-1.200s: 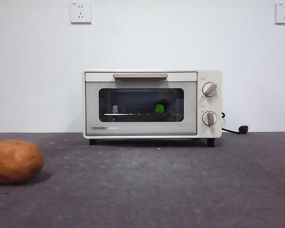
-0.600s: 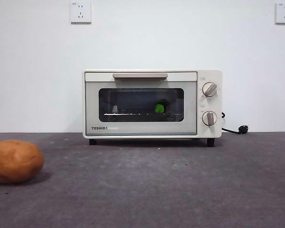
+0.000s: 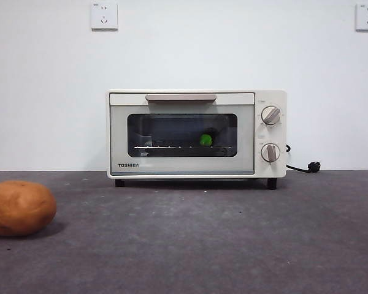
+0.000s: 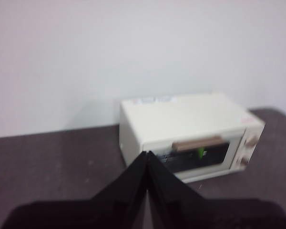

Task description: Take the eggplant from the table,put the eggplant in the oven

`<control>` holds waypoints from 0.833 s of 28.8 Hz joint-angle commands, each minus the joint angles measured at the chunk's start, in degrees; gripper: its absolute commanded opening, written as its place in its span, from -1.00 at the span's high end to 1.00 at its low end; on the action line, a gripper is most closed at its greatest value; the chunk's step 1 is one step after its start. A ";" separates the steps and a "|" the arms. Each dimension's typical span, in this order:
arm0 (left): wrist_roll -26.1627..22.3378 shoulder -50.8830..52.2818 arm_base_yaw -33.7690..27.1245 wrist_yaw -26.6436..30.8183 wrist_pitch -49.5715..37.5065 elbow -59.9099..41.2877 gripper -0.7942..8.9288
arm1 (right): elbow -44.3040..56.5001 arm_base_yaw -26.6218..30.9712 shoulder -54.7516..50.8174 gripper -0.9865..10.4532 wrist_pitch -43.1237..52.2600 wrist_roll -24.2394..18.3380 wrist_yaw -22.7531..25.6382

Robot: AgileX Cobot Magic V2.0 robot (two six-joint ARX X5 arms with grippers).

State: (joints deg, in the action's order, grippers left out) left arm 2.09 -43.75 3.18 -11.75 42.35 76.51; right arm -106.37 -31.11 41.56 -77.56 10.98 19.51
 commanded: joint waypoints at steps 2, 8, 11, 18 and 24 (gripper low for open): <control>-9.70 0.11 0.07 3.32 0.90 0.07 0.84 | 0.24 -0.02 -0.15 0.82 -1.44 0.59 0.09; -15.21 5.38 -3.37 6.16 0.59 -1.66 0.85 | 0.24 -0.02 -0.15 0.82 -1.44 0.59 0.11; -15.19 11.56 -5.16 6.19 -4.63 -7.13 0.85 | 0.24 -0.02 -0.13 0.82 -1.44 0.59 0.13; -13.94 26.47 -7.58 6.19 -23.65 -30.05 0.84 | 0.24 -0.02 -0.09 0.82 -1.44 0.59 0.13; -10.34 34.88 -8.15 5.77 -27.10 -47.47 0.84 | 0.24 -0.02 -0.07 0.82 -1.44 0.59 0.22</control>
State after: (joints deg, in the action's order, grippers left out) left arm -9.82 -9.52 -4.75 -5.69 16.51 30.46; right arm -106.37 -31.11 41.56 -77.56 10.98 19.57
